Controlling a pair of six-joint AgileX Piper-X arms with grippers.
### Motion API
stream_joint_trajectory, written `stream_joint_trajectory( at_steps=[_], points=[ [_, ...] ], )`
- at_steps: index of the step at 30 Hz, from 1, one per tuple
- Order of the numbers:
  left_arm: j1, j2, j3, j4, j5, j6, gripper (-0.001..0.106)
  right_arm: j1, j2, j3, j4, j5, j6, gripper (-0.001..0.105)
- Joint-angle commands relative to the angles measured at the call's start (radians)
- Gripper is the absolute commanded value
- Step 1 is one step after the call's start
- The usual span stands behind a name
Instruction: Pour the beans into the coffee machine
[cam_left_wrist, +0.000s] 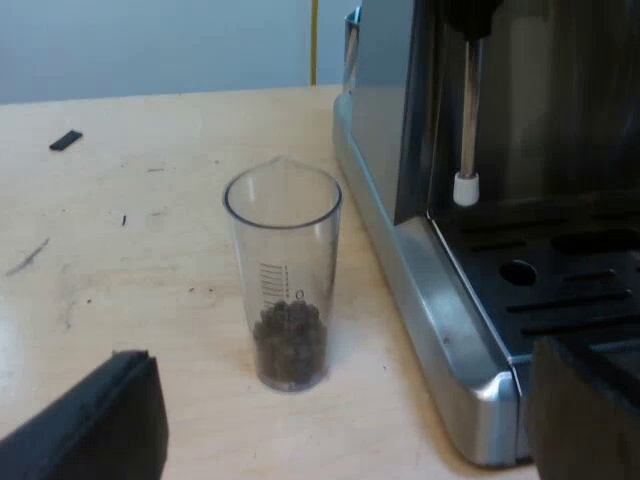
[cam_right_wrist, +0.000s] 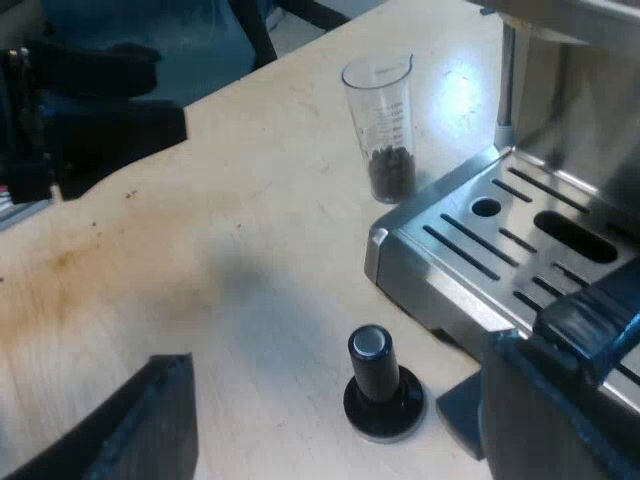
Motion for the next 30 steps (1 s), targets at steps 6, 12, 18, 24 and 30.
stream_joint_trajectory(
  at_steps=[6,12,18,24,30],
  points=[
    [-0.002,0.267,0.007,-0.252,-0.004,-0.013,0.082,0.001,-0.003,-0.003,-0.021,-0.008,-0.011,0.062],
    [-0.002,0.515,0.007,-0.517,-0.007,-0.011,0.082,0.001,-0.003,-0.003,-0.021,-0.008,-0.011,0.062],
    [-0.002,0.623,0.007,-0.651,-0.074,-0.011,0.082,0.001,-0.003,-0.003,-0.021,-0.008,-0.01,0.062],
    [-0.002,0.723,0.007,-0.723,-0.072,-0.011,0.082,0.001,-0.003,-0.003,-0.021,-0.008,-0.01,0.062],
    [-0.002,0.867,0.005,-0.899,-0.068,-0.011,0.082,0.001,-0.003,-0.003,-0.021,-0.008,-0.01,0.062]
  ],
)
